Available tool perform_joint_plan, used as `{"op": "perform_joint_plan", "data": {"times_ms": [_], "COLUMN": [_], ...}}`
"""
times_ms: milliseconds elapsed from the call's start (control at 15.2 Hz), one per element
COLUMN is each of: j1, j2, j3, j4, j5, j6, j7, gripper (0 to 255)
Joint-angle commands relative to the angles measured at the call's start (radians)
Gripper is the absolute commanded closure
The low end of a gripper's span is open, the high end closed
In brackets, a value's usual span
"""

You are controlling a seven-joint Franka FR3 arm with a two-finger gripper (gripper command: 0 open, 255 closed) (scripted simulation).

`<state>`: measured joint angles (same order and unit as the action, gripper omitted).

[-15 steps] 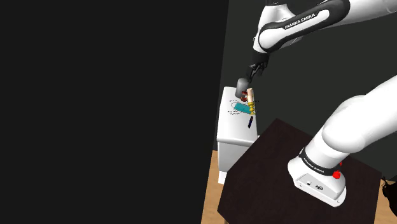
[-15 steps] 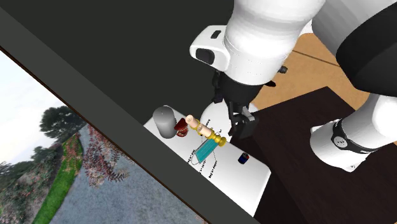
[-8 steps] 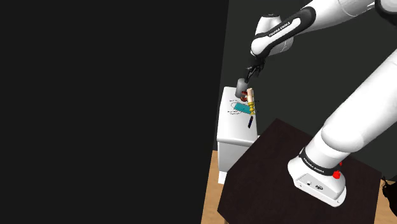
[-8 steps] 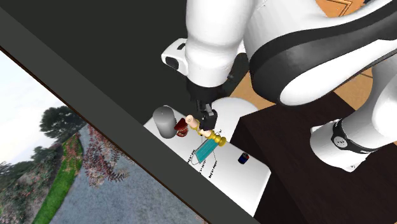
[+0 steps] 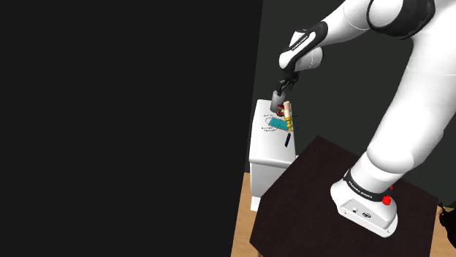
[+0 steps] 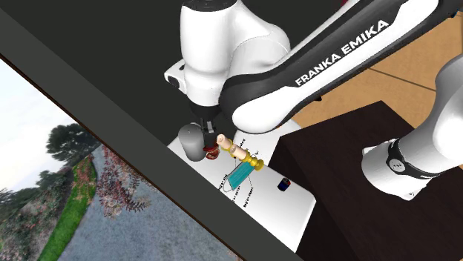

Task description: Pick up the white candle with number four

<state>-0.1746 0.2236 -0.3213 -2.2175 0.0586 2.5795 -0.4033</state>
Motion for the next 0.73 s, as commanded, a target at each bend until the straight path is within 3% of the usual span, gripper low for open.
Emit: {"op": "perform_joint_plan", "data": {"times_ms": [0, 660], "j1": [-0.025, -0.065], "j2": [0.076, 0.197], "j3": [0.010, 0.048], "j4": [0.058, 0.091], "j5": [0.045, 0.107], "j6": [0.025, 0.116], "j7": [-0.036, -0.081], "gripper": [0, 0]}}
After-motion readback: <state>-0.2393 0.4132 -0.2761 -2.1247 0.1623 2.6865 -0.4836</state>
